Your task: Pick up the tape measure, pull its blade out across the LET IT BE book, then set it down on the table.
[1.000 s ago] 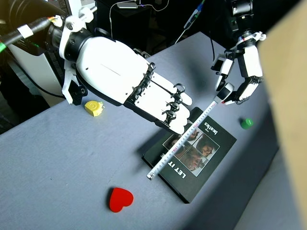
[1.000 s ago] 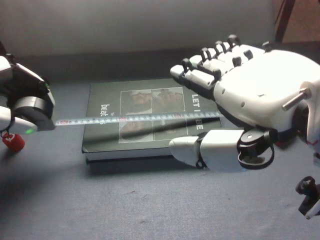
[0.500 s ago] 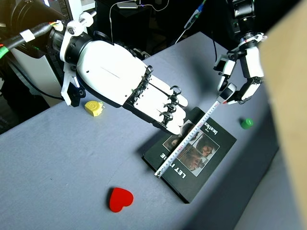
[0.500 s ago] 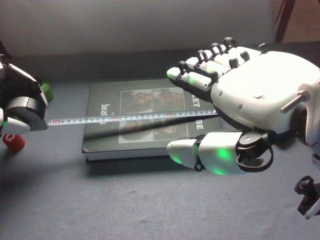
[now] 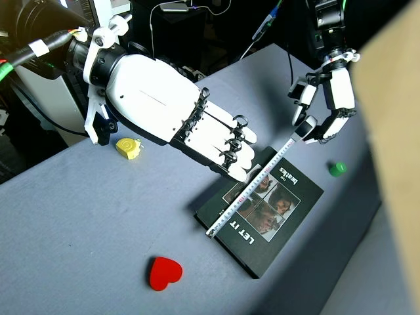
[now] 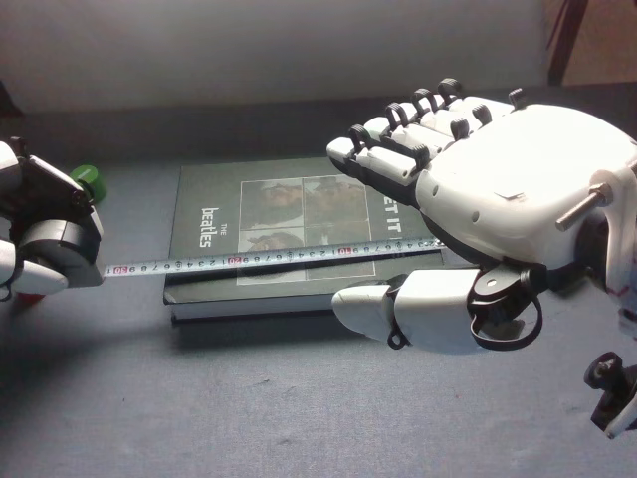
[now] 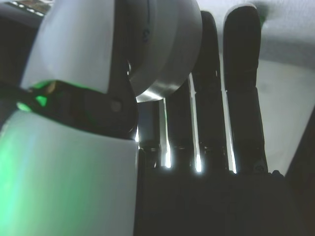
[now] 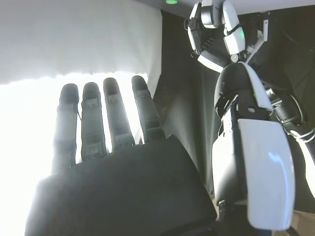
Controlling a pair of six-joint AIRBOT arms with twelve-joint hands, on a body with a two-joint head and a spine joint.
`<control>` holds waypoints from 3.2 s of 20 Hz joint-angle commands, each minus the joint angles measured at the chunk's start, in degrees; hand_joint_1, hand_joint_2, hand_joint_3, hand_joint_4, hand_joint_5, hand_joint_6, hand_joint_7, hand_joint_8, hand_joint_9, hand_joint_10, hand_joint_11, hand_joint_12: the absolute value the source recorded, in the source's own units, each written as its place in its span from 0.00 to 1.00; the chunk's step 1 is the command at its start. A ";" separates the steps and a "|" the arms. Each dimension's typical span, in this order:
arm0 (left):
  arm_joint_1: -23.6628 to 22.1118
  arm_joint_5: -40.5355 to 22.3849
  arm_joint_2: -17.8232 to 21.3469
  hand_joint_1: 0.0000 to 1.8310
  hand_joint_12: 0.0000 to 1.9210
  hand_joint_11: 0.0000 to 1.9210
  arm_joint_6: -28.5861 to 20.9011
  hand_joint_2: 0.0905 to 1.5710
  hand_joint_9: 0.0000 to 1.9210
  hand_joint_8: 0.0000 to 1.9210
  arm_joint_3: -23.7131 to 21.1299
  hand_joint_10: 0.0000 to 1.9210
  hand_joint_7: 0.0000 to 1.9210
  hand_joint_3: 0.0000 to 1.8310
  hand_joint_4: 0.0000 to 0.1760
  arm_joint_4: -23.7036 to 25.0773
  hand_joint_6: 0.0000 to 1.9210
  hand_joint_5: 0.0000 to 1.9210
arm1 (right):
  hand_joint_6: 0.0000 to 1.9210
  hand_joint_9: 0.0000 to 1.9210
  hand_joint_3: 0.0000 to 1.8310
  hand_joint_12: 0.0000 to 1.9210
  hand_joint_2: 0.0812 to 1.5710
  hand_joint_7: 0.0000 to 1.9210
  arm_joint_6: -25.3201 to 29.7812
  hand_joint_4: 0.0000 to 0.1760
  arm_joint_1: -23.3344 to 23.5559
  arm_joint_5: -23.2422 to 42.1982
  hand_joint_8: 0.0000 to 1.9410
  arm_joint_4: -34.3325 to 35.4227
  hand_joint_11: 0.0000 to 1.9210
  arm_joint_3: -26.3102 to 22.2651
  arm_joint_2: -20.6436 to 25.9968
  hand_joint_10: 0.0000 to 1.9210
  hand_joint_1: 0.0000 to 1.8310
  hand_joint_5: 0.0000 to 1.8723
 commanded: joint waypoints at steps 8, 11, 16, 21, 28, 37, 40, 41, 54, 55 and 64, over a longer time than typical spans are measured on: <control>0.35 -6.37 -0.56 0.75 0.62 0.44 -0.64 0.69 0.48 0.49 1.33 0.66 0.51 0.00 0.00 -2.17 0.46 0.49 | 0.00 0.00 0.00 0.12 0.69 0.00 0.34 0.35 0.30 -0.40 0.00 -4.81 0.00 -0.40 0.13 0.00 0.04 0.00; 0.39 -6.75 -0.79 0.75 0.62 0.45 -0.64 0.68 0.48 0.48 2.02 0.66 0.51 0.00 0.00 -1.87 0.45 0.51 | 0.00 0.00 0.00 0.13 0.69 0.00 0.34 0.31 0.26 -0.36 0.00 -4.90 0.00 -0.40 0.13 0.00 0.04 0.00; 0.32 -7.07 -0.86 0.75 0.62 0.45 -0.82 0.69 0.48 0.49 2.63 0.67 0.51 0.00 0.00 -1.79 0.43 0.52 | 0.00 0.00 0.00 0.12 0.69 0.00 0.36 0.30 0.26 -0.10 0.00 -4.98 0.00 -0.40 0.14 0.00 0.04 0.00; 0.67 -7.47 -0.96 0.75 0.62 0.45 -1.19 0.68 0.48 0.49 2.99 0.67 0.50 0.00 0.00 -1.79 0.42 0.52 | 0.00 0.00 0.00 0.08 0.69 0.00 0.36 0.31 0.24 -0.06 0.00 -5.21 0.00 -0.40 0.14 0.00 0.04 0.00; 1.03 -8.36 -0.95 0.75 0.61 0.45 -1.35 0.68 0.49 0.49 2.78 0.66 0.51 0.00 0.00 -1.77 0.42 0.52 | 0.00 0.00 0.00 0.07 0.69 0.00 0.35 0.30 0.16 0.05 0.00 -5.42 0.00 -0.40 0.15 0.00 0.04 0.00; -5.74 -2.97 6.08 0.75 0.62 0.46 -0.48 0.68 0.49 0.49 -10.60 0.66 0.50 0.00 0.00 1.24 0.44 0.51 | 0.00 0.00 0.00 0.11 0.71 0.00 0.38 0.29 -0.04 0.07 0.00 -5.99 0.00 -0.40 0.15 0.00 0.04 0.00; -7.27 -0.78 8.10 0.75 0.62 0.45 -0.03 0.68 0.49 0.49 -14.50 0.66 0.50 0.00 0.00 1.56 0.44 0.51 | 0.00 0.00 0.00 0.11 0.71 0.00 0.37 0.29 -0.24 0.33 0.00 -6.14 0.00 -0.40 0.14 0.00 0.04 0.00; -7.09 -0.10 8.98 0.75 0.61 0.45 -0.01 0.68 0.50 0.49 -16.23 0.66 0.50 0.00 0.00 1.56 0.43 0.51 | 0.00 0.00 0.00 0.11 0.71 0.00 0.37 0.29 -0.24 0.34 0.00 -6.16 0.00 -0.40 0.14 0.00 0.04 0.00; 6.26 -6.00 6.34 0.75 0.63 0.43 1.27 0.68 0.49 0.48 -17.33 0.66 0.51 0.00 0.00 -5.86 0.43 0.52 | 0.00 0.00 0.00 0.11 0.71 0.01 0.33 0.29 -0.76 0.33 0.00 -7.05 0.00 -0.64 0.13 0.00 0.05 0.00; 7.13 -6.83 5.87 0.75 0.63 0.43 1.95 0.68 0.49 0.48 -17.23 0.66 0.51 0.00 0.00 -7.17 0.43 0.52 | 0.00 0.00 0.00 0.11 0.71 0.01 0.31 0.29 -0.81 0.33 0.00 -7.11 0.00 -0.66 0.13 0.00 0.05 0.00; 7.52 -7.10 3.54 0.59 0.61 0.28 5.70 0.75 0.37 0.33 -16.77 0.30 0.41 0.00 0.00 -10.29 0.64 0.42 | 0.00 0.00 0.00 0.13 0.71 0.01 0.26 0.29 -0.91 0.33 0.00 -7.24 0.00 -0.74 0.13 0.00 0.06 0.01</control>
